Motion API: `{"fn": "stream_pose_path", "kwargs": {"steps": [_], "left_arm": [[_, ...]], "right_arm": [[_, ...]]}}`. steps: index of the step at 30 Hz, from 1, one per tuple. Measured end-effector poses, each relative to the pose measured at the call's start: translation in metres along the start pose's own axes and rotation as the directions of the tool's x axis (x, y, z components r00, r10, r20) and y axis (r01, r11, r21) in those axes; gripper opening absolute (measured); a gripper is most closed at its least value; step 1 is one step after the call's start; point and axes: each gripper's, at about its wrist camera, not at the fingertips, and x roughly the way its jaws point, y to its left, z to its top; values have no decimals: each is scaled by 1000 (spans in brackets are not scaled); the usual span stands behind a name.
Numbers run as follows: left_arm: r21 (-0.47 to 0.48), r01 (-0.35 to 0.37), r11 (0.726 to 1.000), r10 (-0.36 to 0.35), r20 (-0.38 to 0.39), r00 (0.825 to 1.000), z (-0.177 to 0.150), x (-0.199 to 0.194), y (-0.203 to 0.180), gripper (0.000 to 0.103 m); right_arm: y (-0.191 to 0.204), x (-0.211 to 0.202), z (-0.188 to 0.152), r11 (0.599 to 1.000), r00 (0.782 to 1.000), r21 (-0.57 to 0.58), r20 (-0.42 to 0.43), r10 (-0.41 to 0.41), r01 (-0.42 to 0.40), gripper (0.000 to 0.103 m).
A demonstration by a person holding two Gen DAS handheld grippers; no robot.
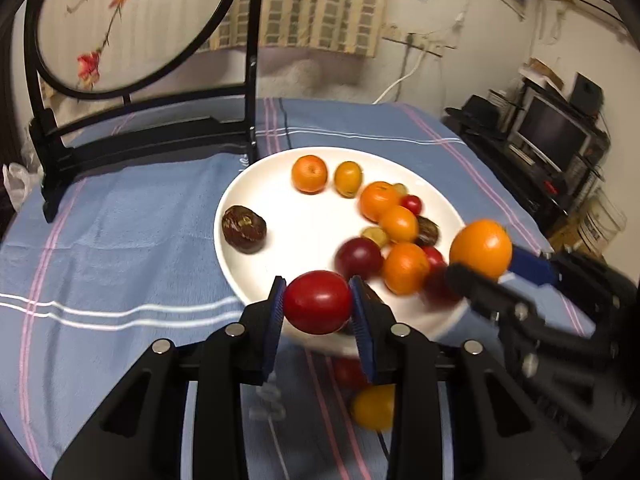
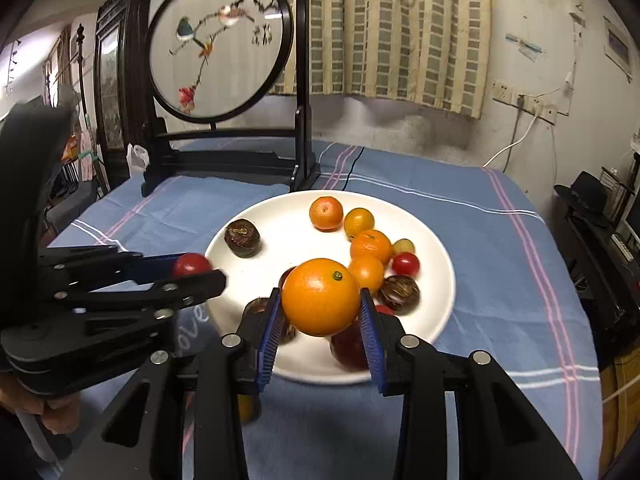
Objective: Organize fruits
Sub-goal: 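Lower mandarin and red tomato onto the plate and open both tools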
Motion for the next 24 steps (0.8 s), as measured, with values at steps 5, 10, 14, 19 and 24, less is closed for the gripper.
{"fn": "stream_pose_path", "kwargs": {"steps": [5,10,14,19,24], "left_arm": [[-47,-41,998,41,-11,999,8,26,11,32],[-98,-60,993,59,-12,998,7,33,22,52],[-123,-61,991,63,15,998,5,24,26,59],[-123,-54,991,56,15,998,-6,10,22,66],[-108,-32,994,33,12,999,-26,-7,13,67]], "right_arm": [[4,33,2,1000,1000,-7,-30,-8,8,38],[-1,48,-3,999,999,45,-45,0,2,50],[-10,39,-6,996,1000,89,-27,11,-9,57],[-27,17,-12,986,1000,168,18,19,-22,66],[-36,-4,-24,977,999,212,39,12,-20,67]]}}
